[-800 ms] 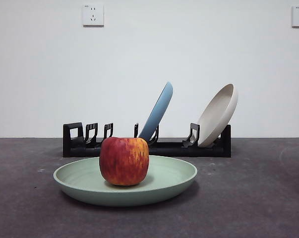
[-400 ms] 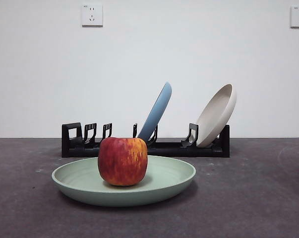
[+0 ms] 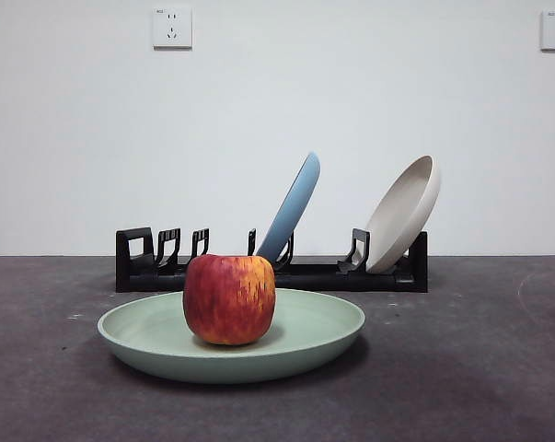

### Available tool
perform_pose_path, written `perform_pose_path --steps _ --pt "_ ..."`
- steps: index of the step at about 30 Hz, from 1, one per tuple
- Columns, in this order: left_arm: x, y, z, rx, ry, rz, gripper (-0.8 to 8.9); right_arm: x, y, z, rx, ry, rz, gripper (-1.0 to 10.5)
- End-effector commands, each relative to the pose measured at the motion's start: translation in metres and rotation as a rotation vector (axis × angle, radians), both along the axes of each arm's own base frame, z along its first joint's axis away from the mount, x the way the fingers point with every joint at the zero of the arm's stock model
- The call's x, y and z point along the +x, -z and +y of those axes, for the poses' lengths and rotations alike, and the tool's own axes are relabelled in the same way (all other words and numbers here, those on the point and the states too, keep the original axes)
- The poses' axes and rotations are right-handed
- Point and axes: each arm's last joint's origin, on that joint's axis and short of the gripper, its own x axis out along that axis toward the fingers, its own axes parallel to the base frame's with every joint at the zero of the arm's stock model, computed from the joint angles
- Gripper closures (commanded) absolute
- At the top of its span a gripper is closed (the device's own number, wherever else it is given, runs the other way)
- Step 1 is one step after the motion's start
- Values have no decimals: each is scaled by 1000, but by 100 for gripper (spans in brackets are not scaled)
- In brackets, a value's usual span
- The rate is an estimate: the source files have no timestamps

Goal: Take the green plate from the plate rack,put the plate on the table,take the apple from the table,put the apple in the plate

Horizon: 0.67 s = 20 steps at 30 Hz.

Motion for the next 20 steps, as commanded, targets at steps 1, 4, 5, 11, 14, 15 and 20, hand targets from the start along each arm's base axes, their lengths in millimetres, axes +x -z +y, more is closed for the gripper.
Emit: perform_pose_path --steps 1,4,5,11,14,15,20 --pt "0 4 0 -7 -5 7 817 -3 20 -5 -13 86 -77 946" --pt "0 4 0 -7 -5 7 817 -6 39 -8 -13 120 -102 946" --pt "0 4 0 -6 -5 7 817 -7 47 -9 -13 127 -103 946" --pt "0 4 0 -7 -5 7 817 -8 88 -11 4 160 -49 946" --pt "0 4 0 -7 -5 7 817 -8 102 -11 30 162 -15 946" --pt "0 4 0 -7 -5 7 817 -8 105 -10 31 156 3 946" --pt "0 4 0 -6 -5 7 817 -11 108 -10 19 158 24 946"
